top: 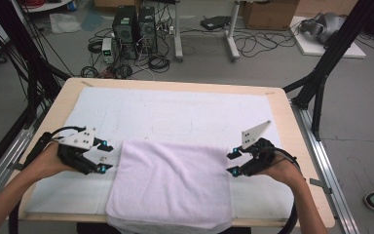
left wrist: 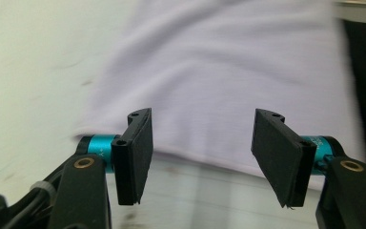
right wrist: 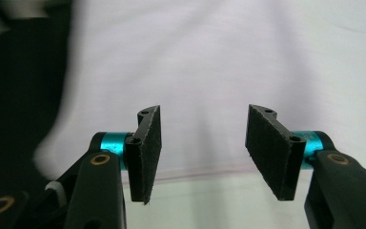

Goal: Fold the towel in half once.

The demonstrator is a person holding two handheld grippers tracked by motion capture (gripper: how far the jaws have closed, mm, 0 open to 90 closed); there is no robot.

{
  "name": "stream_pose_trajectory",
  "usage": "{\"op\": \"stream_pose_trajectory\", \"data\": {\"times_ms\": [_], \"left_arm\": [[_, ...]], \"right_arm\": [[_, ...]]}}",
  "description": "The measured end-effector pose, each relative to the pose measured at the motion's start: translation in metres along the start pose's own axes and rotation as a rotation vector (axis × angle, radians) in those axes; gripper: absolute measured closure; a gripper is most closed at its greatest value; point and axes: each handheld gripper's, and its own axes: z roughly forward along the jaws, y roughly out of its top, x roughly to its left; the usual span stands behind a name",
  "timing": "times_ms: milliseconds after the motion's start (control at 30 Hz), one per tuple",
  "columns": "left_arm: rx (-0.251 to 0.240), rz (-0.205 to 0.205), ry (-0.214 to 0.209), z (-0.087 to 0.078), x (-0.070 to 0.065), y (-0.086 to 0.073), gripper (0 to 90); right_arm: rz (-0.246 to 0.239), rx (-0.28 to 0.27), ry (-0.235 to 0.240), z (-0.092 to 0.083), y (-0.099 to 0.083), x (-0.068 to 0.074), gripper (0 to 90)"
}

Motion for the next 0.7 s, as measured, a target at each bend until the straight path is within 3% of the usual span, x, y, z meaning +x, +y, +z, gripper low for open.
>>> {"op": "stream_pose_trajectory", "data": {"times_ms": [67, 100, 167, 333, 400, 633, 700], "left_arm": [[0.004, -0.05, 0.039, 0.01, 0.013, -0.003, 36.5], [0.009, -0.069, 0.054, 0.014, 0.019, -0.005, 35.8], [0.024, -0.105, 0.082, 0.022, 0.029, -0.008, 35.4], [0.01, -0.198, 0.059, 0.04, 0.047, -0.009, 34.0], [0.025, -0.21, 0.042, 0.047, 0.05, -0.008, 33.9], [0.09, -0.227, 0.027, 0.066, 0.058, 0.0, 35.8], [0.127, -0.216, 0.003, 0.069, 0.06, 0.002, 44.0]], "right_arm": [[0.059, 0.014, -0.079, 0.004, 0.001, -0.011, 48.8], [0.079, 0.017, -0.077, 0.006, 0.001, -0.016, 50.5], [0.109, 0.042, -0.126, 0.011, 0.002, -0.023, 52.0], [0.131, 0.113, -0.144, 0.028, 0.006, -0.041, 53.9], [0.149, 0.144, -0.149, 0.037, 0.009, -0.048, 55.2], [0.11, 0.252, -0.145, 0.058, 0.016, -0.059, 63.3], [0.1, 0.274, -0.129, 0.062, 0.017, -0.06, 68.0]]}}
